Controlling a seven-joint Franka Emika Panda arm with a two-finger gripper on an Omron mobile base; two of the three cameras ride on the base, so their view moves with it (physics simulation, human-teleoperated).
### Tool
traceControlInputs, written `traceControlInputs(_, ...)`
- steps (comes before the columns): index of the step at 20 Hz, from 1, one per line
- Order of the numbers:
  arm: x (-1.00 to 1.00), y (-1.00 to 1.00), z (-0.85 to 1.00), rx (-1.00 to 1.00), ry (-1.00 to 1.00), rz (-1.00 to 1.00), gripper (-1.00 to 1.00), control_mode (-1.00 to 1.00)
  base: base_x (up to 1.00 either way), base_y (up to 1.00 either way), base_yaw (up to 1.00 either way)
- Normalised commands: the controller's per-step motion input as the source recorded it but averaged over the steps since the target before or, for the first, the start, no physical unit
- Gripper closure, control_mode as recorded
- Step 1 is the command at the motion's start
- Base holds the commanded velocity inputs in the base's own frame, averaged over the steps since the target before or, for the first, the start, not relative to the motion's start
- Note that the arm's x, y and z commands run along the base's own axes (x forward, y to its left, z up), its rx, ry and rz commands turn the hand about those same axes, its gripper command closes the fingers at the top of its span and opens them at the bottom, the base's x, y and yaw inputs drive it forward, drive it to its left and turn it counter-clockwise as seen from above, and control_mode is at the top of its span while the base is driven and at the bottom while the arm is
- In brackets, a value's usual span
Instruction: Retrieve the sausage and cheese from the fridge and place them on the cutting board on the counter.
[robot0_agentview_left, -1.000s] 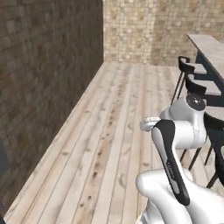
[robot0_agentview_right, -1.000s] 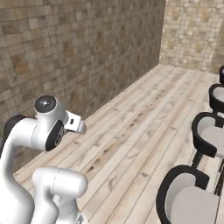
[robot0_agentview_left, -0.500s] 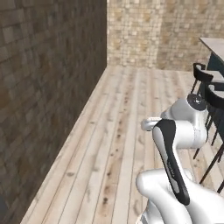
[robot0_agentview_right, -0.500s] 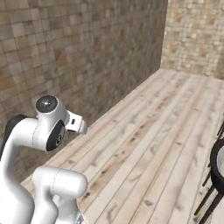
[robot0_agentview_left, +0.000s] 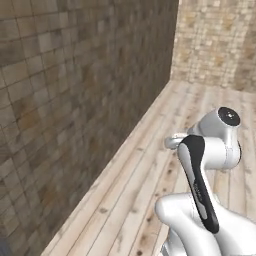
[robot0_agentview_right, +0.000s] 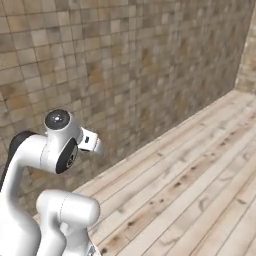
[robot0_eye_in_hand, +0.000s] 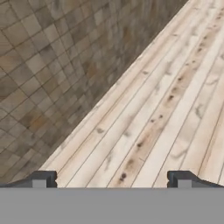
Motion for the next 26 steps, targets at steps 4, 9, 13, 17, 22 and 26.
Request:
traceControlInputs(4, 0.0, 0.0, 0.0, 0.0, 0.0, 0.0, -1.0, 1.0, 0.78, 0.0, 0.65)
traceControlInputs(9, 0.0, 0.0, 0.0, 0.0, 0.0, 0.0, -1.0, 1.0, 0.64, 0.0, 0.81)
traceControlInputs(13, 0.0, 0.0, 0.0, 0.0, 0.0, 0.0, -1.0, 1.0, 0.59, -0.06, 0.83)
traceControlInputs(17, 0.0, 0.0, 0.0, 0.0, 0.0, 0.0, -1.0, 1.0, 0.64, -0.23, 0.77)
traceControlInputs(22, 0.0, 0.0, 0.0, 0.0, 0.0, 0.0, -1.0, 1.0, 0.26, -0.73, 0.59)
traceControlInputs(26, 0.0, 0.0, 0.0, 0.0, 0.0, 0.0, -1.0, 1.0, 0.03, -0.99, 0.3)
